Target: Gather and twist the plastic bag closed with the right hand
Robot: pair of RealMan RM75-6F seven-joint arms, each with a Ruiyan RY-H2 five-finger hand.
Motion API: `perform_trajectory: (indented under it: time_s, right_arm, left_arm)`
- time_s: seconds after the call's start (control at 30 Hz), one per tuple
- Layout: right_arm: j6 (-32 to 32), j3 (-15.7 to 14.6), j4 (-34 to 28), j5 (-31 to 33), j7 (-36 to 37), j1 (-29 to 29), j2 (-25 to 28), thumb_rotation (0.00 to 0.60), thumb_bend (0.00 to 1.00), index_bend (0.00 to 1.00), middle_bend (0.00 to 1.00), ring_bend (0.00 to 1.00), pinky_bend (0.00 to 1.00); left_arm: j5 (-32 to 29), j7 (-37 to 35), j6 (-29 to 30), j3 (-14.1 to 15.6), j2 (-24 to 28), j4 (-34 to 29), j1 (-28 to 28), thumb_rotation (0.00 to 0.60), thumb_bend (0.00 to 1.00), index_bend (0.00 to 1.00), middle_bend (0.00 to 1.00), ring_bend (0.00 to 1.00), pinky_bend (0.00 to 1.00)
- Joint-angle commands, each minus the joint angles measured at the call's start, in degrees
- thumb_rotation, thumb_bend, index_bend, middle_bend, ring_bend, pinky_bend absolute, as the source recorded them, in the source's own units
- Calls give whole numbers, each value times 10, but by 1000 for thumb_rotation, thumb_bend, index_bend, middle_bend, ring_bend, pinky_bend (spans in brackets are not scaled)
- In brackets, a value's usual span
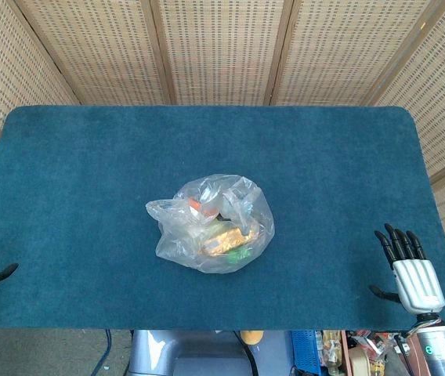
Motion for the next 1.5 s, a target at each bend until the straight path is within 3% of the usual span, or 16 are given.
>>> perform_trajectory:
  time_s: [0.03,0.27,0.43,0.57,0.9,1.23,1.5]
  right_arm:
    - [-1,-1,0,-3,1,0,0,600,0,33,0,0,0]
    - [-24,-14,-21,-32,57,12,14,600,0,35,0,0,0]
    - [-102,-32,-79,-94,162,74,51,600,0,39,0,0,0]
    - [-194,-19,-138,-106,235,151,85,600,0,40,0,0,0]
    - [-368,60,-201,11,261,282,96,600,0,41,0,0,0]
    - [-414,101,-186,121,192,337,63,600,0,45,5,0,0]
    - [-458,144,-205,189,234,381,41,600,0,89,76,0,0]
  left_arm:
    - [1,0,1,0,0,0,0,600,150,0,0,0,0]
    - [6,-13,8,-1,2,2,4,600,150,0,0,0,0]
    - [5,-18,7,-3,2,4,2,600,149,0,0,0,0]
    - [2,-19,4,-5,2,5,-1,600,151,0,0,0,0]
    - [-31,-22,-15,-15,2,11,-13,600,150,0,0,0,0]
    - [-56,-24,-30,-23,3,16,-23,600,149,0,0,0,0]
    - [-65,-19,-36,-25,1,16,-28,600,150,0,0,0,0]
